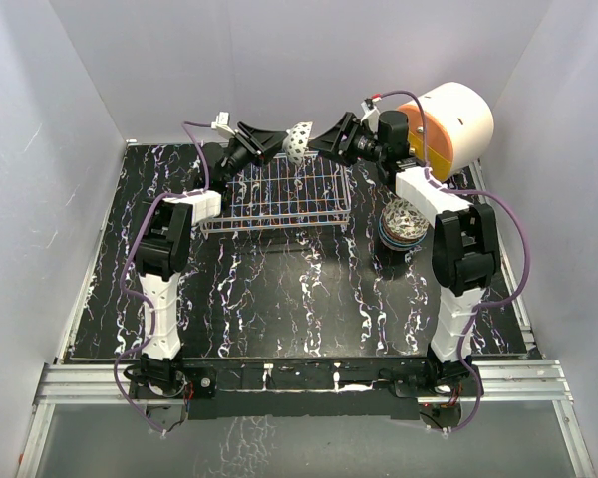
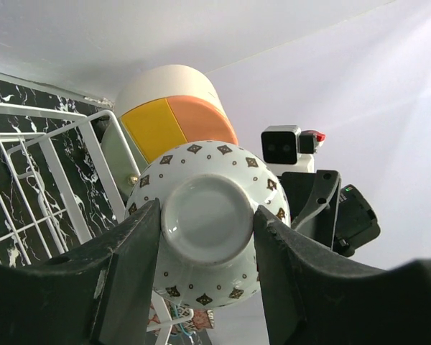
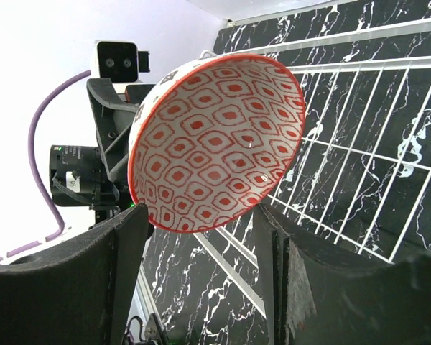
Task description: Unload the bowls from the dish rack
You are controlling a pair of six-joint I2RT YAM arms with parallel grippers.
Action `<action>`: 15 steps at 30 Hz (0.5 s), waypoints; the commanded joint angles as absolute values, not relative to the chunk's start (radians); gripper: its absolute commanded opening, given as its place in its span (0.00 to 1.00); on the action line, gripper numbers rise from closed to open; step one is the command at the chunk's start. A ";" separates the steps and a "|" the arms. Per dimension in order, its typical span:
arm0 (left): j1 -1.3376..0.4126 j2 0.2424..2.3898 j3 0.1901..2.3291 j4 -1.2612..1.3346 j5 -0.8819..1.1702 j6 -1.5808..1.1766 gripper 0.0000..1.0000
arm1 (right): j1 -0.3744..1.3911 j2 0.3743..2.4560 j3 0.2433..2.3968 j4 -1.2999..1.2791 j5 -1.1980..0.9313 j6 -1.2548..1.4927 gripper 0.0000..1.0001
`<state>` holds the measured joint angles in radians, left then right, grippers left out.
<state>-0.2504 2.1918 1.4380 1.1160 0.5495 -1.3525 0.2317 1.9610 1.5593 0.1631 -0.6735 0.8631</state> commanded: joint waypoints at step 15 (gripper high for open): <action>-0.247 2.197 1.445 1.241 0.544 -1.395 0.25 | 0.225 1.900 1.491 0.348 -0.742 0.911 0.62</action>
<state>-0.2485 2.2223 1.4380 1.1660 0.5499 -1.3945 0.2314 1.9759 1.4998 0.2668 -0.7189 0.9115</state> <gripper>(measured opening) 0.482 0.619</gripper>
